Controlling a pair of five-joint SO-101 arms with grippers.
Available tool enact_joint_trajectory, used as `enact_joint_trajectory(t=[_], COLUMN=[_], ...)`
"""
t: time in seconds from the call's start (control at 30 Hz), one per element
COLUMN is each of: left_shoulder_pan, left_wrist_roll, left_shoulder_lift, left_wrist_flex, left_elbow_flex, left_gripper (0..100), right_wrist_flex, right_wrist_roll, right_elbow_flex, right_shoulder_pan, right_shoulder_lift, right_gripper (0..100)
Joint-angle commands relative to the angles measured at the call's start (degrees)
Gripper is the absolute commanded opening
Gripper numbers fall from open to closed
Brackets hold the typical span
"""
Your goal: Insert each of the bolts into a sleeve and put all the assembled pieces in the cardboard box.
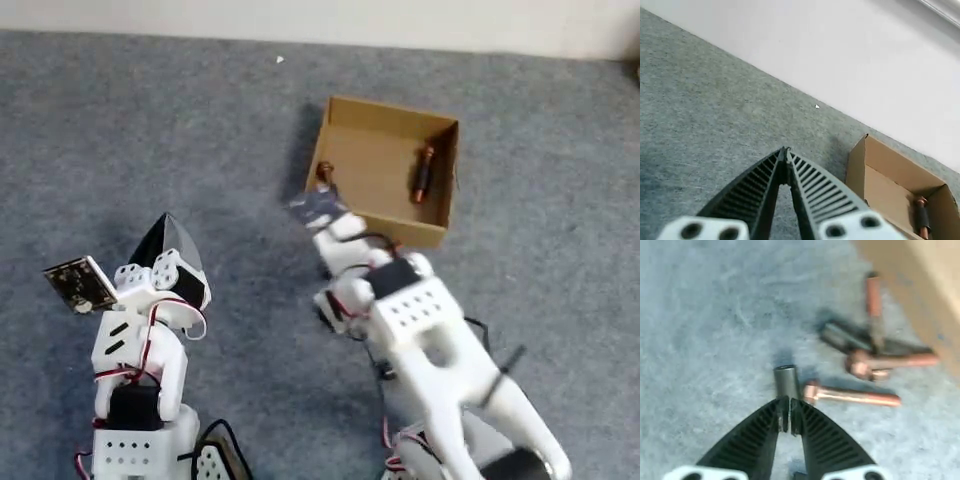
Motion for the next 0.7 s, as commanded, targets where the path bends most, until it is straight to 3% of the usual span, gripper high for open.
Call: enact_joint_trajectory(t=[0.0,0.17,0.33,0.53,0.67], left_shoulder_pan=[-0.48,-0.48,-0.57,-0.66,-0.57], left_wrist_roll=[-0.53,-0.53,-0.53,-0.53,-0.53], left_shoulder_lift=[-0.66,-0.66,-0.66,-0.66,-0.66], left_wrist_flex=[-1.32,-1.32,-1.32,-1.32,-1.32], left_elbow_flex=[1.10,1.10,1.10,1.10,1.10], left_gripper=[1,1,1,1,1], right_wrist_flex=[0.66,0.40,-6.55,-10.15,-13.85], right_wrist_roll=[-1.05,-1.05,-1.05,-0.79,-0.70], right_elbow_flex=[1.71,4.44,9.63,13.85,15.52], right_shoulder_pan=[2.33,2.15,1.36,-6.55,-6.73], right_shoulder_lift=[-8.92,-11.91,-11.91,-12.00,-11.91], right_gripper=[0.5,0.5,1.2,17.9,19.9])
